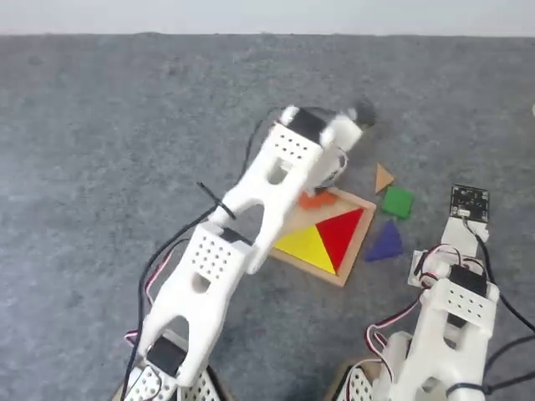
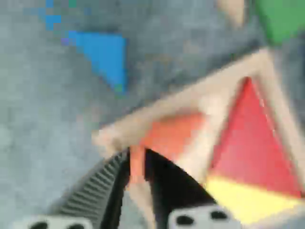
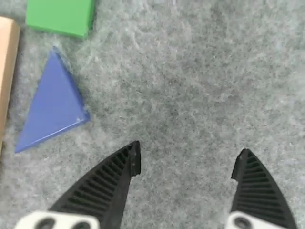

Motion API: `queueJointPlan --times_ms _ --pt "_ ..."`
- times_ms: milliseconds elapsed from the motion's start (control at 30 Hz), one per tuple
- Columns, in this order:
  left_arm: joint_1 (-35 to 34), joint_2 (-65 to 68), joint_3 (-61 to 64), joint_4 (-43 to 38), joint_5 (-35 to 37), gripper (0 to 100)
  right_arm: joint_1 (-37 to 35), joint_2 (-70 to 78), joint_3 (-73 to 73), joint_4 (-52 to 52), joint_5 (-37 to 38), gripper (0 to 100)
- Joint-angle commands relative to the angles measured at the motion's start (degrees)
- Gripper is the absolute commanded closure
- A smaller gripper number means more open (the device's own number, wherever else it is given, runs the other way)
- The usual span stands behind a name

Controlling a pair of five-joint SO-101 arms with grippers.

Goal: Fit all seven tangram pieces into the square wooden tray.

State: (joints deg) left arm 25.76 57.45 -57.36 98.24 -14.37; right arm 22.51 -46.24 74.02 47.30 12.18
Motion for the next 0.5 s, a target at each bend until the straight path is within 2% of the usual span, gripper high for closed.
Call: queueJointPlan --times_ms 0,333,467 --pt "-1.32 -6.24 -2.15 2.46 -0.26 98 -0.13 -0.92 -0.62 -0.92 -0.35 68.6" --pt "-3.25 -16.97 9.54 1.58 -0.44 96 -0.13 -0.92 -0.62 -1.01 -0.35 68.6" --pt "-0.53 -17.05 17.8 -4.66 -0.35 91 -0.13 -1.01 -0.62 -1.01 -0.35 68.6"
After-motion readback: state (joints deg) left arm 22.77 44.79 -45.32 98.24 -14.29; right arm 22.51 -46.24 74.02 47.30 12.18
